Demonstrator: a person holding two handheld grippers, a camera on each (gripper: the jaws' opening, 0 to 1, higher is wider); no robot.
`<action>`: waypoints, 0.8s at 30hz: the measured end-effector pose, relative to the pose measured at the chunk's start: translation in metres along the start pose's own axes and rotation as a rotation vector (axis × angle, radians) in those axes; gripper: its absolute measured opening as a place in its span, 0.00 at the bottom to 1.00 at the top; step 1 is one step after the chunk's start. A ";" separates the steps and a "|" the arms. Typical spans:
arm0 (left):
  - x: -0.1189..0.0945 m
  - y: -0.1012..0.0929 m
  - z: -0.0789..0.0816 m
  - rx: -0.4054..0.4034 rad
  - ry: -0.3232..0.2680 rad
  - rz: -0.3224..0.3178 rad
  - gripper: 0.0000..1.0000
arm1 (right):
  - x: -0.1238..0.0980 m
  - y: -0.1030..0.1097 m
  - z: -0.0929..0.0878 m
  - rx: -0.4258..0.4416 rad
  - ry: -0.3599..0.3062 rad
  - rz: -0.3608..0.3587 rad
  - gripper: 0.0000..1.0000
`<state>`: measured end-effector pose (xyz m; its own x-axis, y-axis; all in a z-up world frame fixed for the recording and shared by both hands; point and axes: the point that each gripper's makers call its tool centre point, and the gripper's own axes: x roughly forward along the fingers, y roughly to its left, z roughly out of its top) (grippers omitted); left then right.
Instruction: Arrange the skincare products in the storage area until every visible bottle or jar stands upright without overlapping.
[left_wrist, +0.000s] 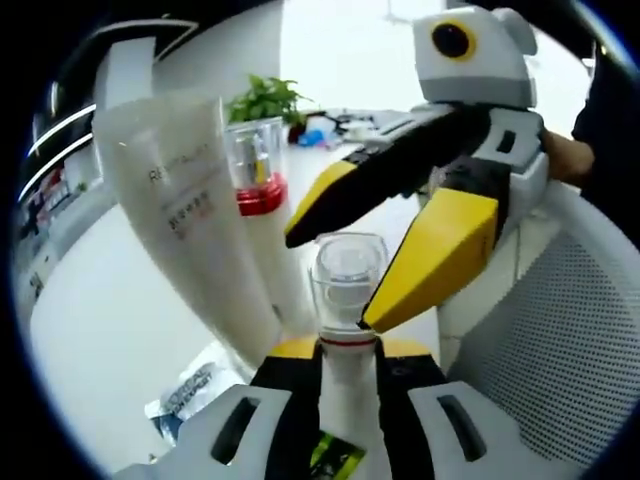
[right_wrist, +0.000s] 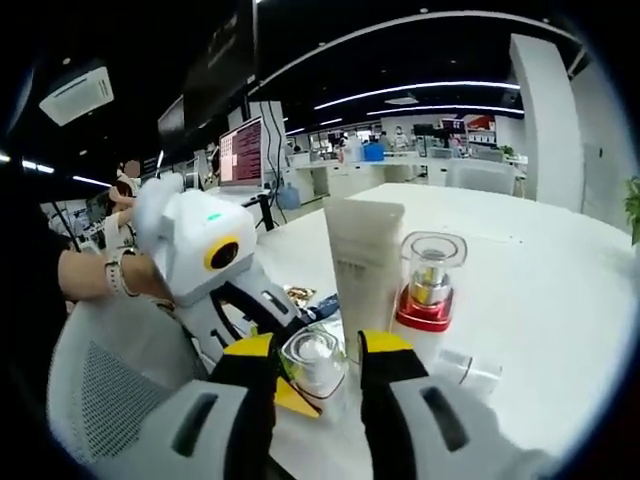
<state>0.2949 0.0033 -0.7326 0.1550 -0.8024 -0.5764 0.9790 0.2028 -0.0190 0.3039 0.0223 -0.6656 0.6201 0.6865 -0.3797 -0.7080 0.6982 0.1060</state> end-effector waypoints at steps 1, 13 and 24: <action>0.001 0.001 -0.003 0.015 0.017 0.007 0.18 | 0.000 0.000 -0.001 0.000 0.004 0.001 0.33; -0.003 0.009 -0.020 0.016 0.101 0.040 0.28 | 0.002 -0.002 -0.025 -0.012 0.118 -0.009 0.35; -0.004 0.007 -0.027 0.028 0.138 0.018 0.21 | 0.008 0.000 -0.062 0.012 0.305 0.027 0.29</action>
<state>0.2972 0.0229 -0.7530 0.1550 -0.7133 -0.6835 0.9798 0.1992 0.0143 0.2881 0.0148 -0.7257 0.4696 0.6137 -0.6347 -0.7177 0.6840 0.1303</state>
